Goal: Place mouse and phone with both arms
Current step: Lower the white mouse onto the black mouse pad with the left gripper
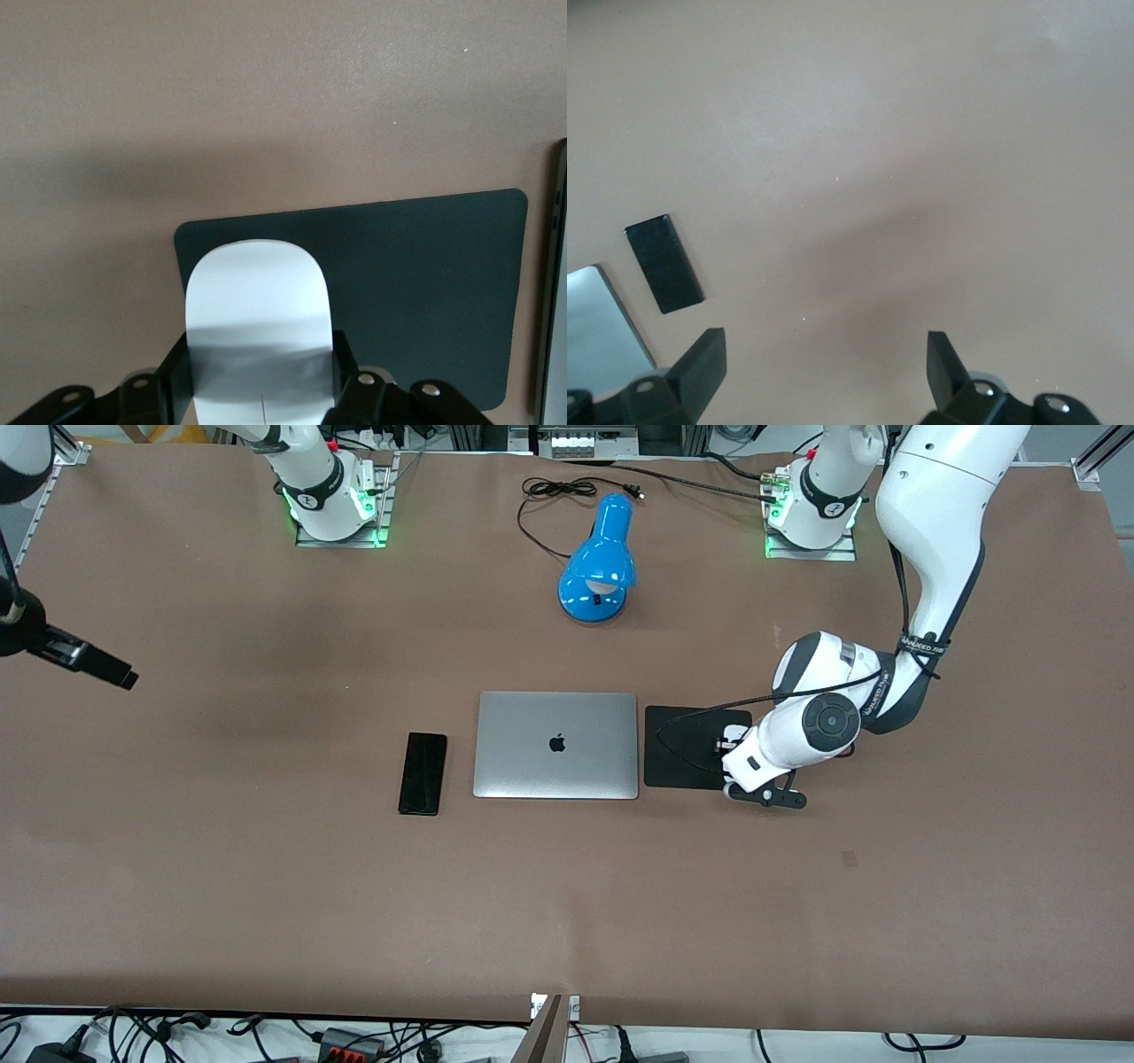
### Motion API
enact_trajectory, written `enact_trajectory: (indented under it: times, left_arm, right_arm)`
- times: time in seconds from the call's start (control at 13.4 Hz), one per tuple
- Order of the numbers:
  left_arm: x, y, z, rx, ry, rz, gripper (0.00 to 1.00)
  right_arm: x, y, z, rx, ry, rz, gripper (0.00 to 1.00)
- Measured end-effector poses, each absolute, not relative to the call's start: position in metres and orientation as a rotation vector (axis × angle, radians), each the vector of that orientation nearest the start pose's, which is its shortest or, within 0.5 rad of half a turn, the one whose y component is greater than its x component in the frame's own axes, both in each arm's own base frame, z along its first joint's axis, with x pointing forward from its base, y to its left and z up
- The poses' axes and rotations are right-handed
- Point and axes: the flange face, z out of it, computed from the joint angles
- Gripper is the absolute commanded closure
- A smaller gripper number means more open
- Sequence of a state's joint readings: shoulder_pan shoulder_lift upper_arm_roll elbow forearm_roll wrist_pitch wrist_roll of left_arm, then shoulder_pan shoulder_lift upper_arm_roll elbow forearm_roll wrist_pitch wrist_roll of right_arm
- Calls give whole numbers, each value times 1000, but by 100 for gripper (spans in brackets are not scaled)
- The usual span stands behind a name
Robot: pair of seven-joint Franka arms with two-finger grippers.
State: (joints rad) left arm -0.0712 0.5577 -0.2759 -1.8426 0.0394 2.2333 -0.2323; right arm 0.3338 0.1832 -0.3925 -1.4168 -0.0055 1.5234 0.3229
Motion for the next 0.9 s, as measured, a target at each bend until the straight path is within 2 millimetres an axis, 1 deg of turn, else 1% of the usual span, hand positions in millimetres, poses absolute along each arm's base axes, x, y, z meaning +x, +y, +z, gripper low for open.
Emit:
enact_trajectory:
  times: [0.07, 0.15, 0.45, 0.6, 0.75, 0.9]
  left_arm:
    - [594, -204, 222, -3196, 179, 277, 71]
    - [595, -204, 222, -3197, 180, 277, 71]
    - [595, -204, 222, -3198, 179, 272, 71]
    - [594, -206, 221, -3197, 183, 275, 72]
    - [587, -218, 215, -3192, 171, 291, 72]
    - [576, -240, 201, -3198, 127, 275, 72]
  right_arm:
    - [604, -19, 587, -3152, 600, 109, 0]
    - [604, -23, 585, -3132, 588, 122, 0]
    - [588, -28, 602, -3095, 558, 63, 0]
    - [585, -30, 604, -3097, 552, 61, 0]
    - [583, -31, 602, -3098, 547, 78, 0]
    - [585, -26, 603, -3105, 508, 57, 0]
